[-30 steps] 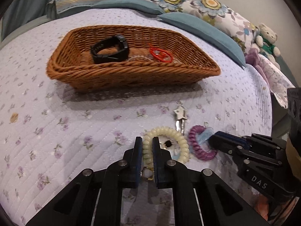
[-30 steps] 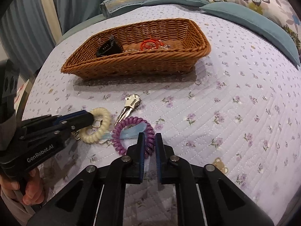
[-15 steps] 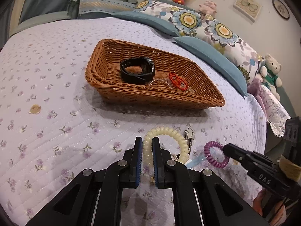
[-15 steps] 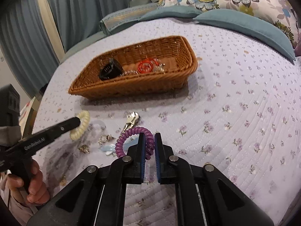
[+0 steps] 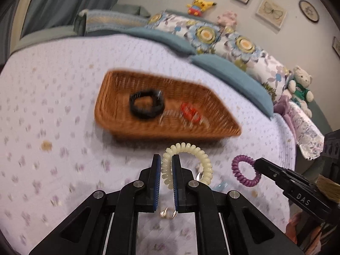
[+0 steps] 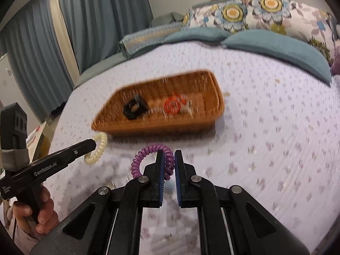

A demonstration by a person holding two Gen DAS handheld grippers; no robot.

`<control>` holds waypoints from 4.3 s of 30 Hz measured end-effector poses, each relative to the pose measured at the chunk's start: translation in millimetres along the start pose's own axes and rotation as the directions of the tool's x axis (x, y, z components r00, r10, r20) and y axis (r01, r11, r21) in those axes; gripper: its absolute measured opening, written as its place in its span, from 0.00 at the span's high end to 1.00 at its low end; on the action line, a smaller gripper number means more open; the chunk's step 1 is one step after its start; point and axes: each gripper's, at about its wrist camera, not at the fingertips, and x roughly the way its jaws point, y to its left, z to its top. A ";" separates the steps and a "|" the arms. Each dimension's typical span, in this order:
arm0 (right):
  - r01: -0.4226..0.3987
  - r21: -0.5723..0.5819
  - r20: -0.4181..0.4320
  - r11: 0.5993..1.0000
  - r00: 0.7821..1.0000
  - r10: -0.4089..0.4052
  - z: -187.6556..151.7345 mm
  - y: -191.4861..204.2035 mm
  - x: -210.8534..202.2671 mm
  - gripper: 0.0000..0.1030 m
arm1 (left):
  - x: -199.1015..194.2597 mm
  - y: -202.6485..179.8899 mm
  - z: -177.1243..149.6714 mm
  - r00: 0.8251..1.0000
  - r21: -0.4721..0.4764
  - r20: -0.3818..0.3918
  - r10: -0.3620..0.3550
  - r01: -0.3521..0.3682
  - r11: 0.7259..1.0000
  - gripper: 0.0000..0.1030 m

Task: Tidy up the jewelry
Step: 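Drop the cream coil with the left tool while the right tool drops the purple coil, then grasp the gold clasp charm with the left tool while the right tool grasps the light-blue hair clip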

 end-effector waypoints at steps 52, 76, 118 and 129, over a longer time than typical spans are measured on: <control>-0.071 0.006 -0.017 0.997 0.997 0.071 113.6 -8.7 103.7 0.68 | 43.0 13.9 98.4 0.993 0.111 0.104 0.063 -0.075 0.991 0.43; -0.104 -0.073 -0.199 0.992 0.976 0.087 -2.2 -16.8 43.2 0.56 | -22.3 11.0 -23.7 0.995 0.046 -0.093 0.027 -0.023 0.999 0.43; -0.257 -0.291 -0.378 0.922 0.916 0.136 -42.9 31.5 65.7 0.85 | 39.5 -10.8 -58.0 0.967 0.184 -0.248 0.055 -0.009 0.983 0.55; -0.190 -0.256 -0.375 0.948 0.923 0.084 -47.1 2.4 53.5 0.83 | 43.8 -15.6 -58.9 0.965 0.216 -0.249 0.075 -0.020 0.976 0.55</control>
